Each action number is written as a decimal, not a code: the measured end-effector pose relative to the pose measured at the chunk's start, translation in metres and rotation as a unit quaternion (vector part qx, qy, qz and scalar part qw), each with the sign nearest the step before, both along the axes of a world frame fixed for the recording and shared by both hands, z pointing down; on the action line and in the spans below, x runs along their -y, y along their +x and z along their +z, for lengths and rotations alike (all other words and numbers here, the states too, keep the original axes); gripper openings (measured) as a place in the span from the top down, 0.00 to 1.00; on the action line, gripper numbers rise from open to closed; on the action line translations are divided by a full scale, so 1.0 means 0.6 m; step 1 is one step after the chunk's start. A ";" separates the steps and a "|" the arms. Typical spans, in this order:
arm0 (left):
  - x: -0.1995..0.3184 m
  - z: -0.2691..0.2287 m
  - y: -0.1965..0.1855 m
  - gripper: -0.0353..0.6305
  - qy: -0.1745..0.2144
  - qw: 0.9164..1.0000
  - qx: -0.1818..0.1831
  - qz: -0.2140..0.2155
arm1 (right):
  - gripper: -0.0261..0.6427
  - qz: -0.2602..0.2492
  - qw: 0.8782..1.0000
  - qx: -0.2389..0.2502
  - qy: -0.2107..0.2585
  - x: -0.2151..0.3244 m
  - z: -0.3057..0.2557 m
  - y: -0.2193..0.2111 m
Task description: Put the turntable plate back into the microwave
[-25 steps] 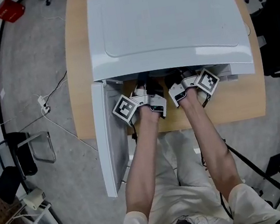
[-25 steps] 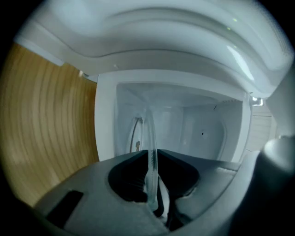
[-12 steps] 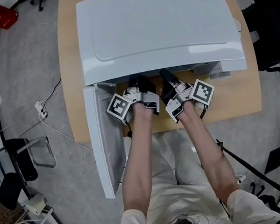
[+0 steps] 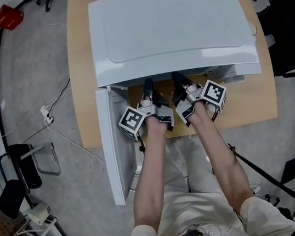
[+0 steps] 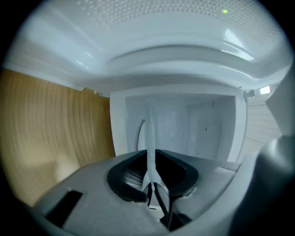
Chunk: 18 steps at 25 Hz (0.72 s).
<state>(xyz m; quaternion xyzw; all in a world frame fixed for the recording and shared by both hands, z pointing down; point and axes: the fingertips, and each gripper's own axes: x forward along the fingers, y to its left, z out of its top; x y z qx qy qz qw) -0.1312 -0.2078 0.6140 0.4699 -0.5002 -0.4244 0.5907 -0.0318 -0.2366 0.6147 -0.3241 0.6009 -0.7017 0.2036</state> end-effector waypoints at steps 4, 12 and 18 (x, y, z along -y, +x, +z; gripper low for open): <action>-0.006 0.005 0.010 0.86 -0.003 1.000 -0.019 0.002 | 0.92 0.003 0.999 -0.023 -0.027 -0.004 0.011 0.003; 0.016 0.021 0.011 0.87 -0.031 0.999 -0.035 0.000 | 0.95 0.012 0.995 -0.034 -0.096 -0.023 0.014 0.012; 0.031 0.029 0.015 0.86 -0.046 0.998 -0.040 0.003 | 0.95 -0.022 0.995 -0.035 -0.094 -0.019 0.003 -0.005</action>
